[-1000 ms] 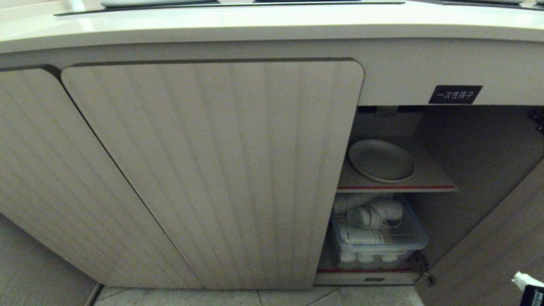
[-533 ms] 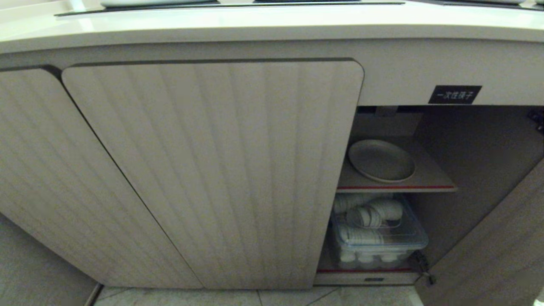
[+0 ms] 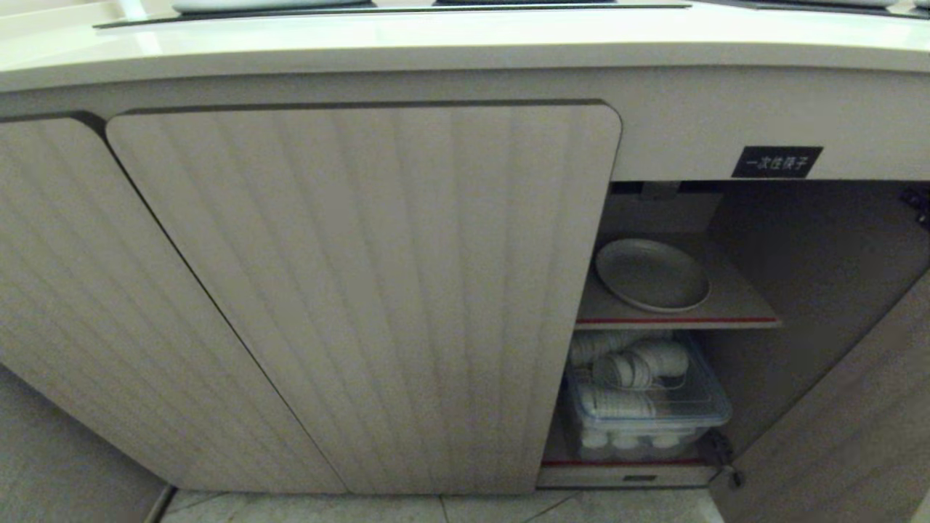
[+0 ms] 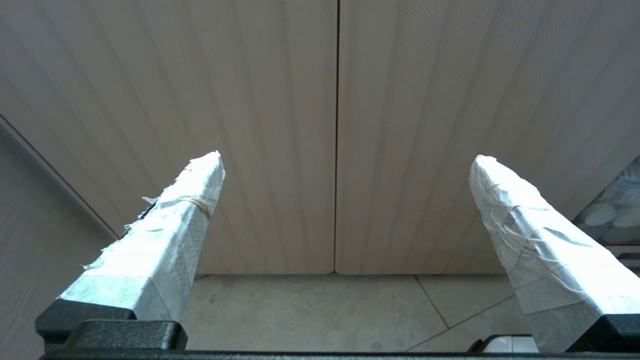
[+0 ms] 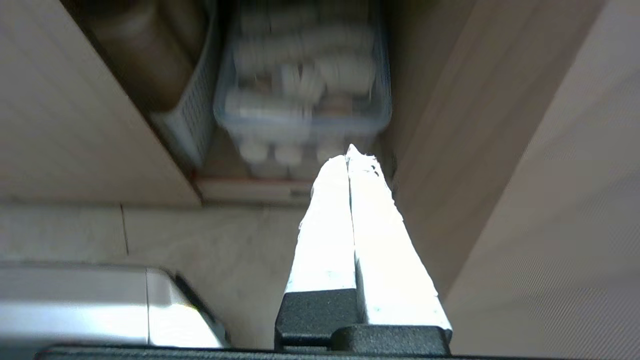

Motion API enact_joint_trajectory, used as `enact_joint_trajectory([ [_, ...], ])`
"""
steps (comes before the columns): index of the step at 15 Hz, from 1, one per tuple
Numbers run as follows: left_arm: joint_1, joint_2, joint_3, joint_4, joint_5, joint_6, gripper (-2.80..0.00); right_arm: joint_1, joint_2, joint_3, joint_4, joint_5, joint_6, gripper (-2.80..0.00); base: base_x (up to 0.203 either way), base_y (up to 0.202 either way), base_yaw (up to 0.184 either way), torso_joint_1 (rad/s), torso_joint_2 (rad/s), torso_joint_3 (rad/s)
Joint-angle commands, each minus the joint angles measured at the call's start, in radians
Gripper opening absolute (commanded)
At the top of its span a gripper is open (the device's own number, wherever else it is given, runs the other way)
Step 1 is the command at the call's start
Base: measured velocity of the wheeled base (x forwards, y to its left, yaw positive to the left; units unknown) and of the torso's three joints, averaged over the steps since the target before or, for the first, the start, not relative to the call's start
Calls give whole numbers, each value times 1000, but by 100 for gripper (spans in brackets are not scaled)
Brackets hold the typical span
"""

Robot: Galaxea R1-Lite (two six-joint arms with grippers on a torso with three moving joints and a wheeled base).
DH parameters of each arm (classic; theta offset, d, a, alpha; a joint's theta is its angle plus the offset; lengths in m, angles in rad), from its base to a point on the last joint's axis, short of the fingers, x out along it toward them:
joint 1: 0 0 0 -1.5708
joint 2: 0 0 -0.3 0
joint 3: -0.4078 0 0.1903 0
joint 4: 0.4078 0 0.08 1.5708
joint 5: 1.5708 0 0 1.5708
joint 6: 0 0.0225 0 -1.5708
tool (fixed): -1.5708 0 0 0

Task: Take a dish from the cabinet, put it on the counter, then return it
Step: Close the cabinet door

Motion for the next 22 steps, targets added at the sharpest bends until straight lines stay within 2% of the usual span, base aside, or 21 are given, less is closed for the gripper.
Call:
enact_joint_trajectory([
  [1, 0, 0, 0, 0, -1, 0, 0, -7, -100, 0, 4, 1, 0, -280, 0, 0, 0, 0, 0, 0],
  [4, 0, 0, 0, 0, 0, 0, 0, -20, -219, 0, 25, 2, -5, -280, 0, 0, 0, 0, 0, 0],
  [7, 0, 0, 0, 0, -1, 0, 0, -20, -238, 0, 30, 2, -2, -280, 0, 0, 0, 0, 0, 0],
  [13, 0, 0, 0, 0, 1, 0, 0, -20, -238, 0, 25, -3, 84, -280, 0, 0, 0, 0, 0, 0],
  [18, 0, 0, 0, 0, 0, 0, 0, -20, -238, 0, 28, 2, 22, -280, 0, 0, 0, 0, 0, 0],
  [21, 0, 0, 0, 0, -1, 0, 0, -20, -238, 0, 27, -3, 87, -280, 0, 0, 0, 0, 0, 0],
  [22, 0, 0, 0, 0, -1, 0, 0, -20, -238, 0, 27, -4, 85, -280, 0, 0, 0, 0, 0, 0],
])
